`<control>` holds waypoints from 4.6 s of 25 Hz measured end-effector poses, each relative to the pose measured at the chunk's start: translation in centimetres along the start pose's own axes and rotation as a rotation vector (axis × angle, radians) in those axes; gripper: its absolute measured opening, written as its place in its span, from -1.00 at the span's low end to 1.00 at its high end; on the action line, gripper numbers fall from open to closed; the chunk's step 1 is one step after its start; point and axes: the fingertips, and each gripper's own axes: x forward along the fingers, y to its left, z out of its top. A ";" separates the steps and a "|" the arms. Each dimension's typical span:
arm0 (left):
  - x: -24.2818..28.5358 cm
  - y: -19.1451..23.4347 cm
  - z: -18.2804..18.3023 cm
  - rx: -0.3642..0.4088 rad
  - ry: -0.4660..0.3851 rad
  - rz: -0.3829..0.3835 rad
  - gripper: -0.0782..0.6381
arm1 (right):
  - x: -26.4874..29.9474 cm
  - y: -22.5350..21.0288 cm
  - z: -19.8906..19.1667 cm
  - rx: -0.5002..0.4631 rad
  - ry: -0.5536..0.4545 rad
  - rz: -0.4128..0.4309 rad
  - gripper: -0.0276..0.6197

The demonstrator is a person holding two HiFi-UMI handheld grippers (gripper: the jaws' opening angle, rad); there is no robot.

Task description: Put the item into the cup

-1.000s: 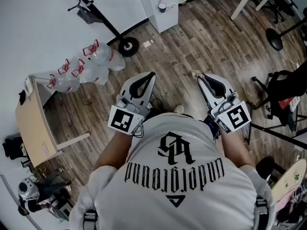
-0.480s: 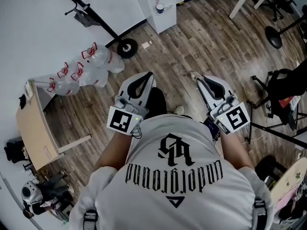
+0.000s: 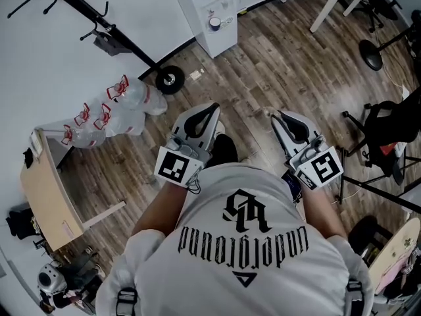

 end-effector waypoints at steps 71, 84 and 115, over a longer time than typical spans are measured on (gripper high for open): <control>32.6 51.7 -40.1 -0.130 0.385 0.128 -0.76 | 63.1 -42.2 -37.7 0.050 0.545 0.178 -0.74; 35.9 54.3 -47.1 -0.155 0.424 0.154 -0.76 | 68.0 -45.0 -47.2 0.008 0.605 0.166 -0.73; 33.9 52.5 -39.8 -0.106 0.377 0.137 -0.76 | 65.2 -42.9 -42.2 -0.004 0.578 0.129 -0.29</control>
